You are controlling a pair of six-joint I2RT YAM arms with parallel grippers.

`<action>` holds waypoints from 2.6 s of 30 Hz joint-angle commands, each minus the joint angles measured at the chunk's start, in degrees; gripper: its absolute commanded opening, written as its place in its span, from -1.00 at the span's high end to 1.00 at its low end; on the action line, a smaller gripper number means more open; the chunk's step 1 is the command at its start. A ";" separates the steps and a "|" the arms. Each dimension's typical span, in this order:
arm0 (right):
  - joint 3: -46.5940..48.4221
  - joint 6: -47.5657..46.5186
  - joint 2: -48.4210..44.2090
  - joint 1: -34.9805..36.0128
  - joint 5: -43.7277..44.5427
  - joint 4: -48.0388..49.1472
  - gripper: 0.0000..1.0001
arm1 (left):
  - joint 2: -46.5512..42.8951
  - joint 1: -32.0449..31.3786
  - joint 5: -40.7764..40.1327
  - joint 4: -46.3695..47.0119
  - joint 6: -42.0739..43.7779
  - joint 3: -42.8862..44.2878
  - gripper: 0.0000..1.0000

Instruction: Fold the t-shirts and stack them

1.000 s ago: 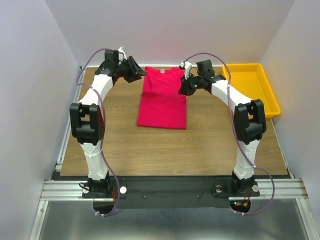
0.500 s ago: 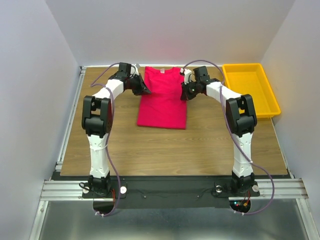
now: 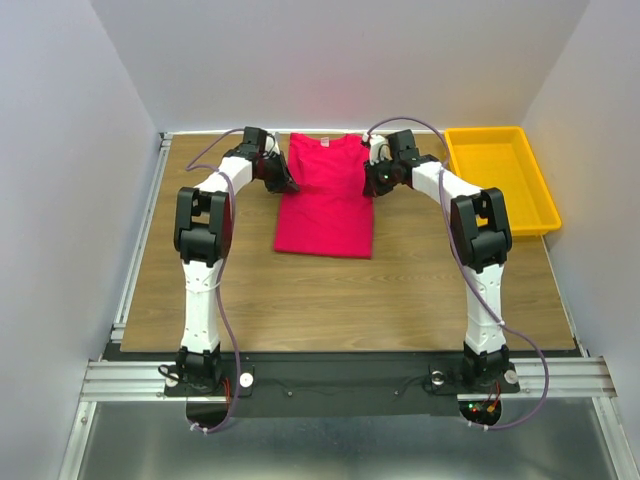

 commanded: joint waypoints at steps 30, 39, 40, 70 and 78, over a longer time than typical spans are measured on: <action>-28.44 -34.61 -34.64 -0.78 -24.42 -5.01 -0.63 | -45.68 0.42 -14.67 10.70 4.26 -33.96 -0.08; -42.25 -46.78 -41.08 5.89 -17.10 -7.59 -0.65 | -54.65 0.24 -6.73 15.51 -3.91 -62.60 -0.04; -42.43 -45.21 -40.91 6.86 -14.54 -6.10 -0.64 | -54.83 0.33 -6.55 18.05 -5.66 -63.94 -0.04; -41.02 -48.62 -36.33 7.31 -14.51 -2.39 -0.62 | -40.51 0.24 -11.82 30.64 -14.03 -64.66 0.00; -40.67 -48.62 -35.63 7.31 -13.55 -2.30 -0.61 | -38.13 0.24 -11.82 32.75 -15.70 -64.57 0.26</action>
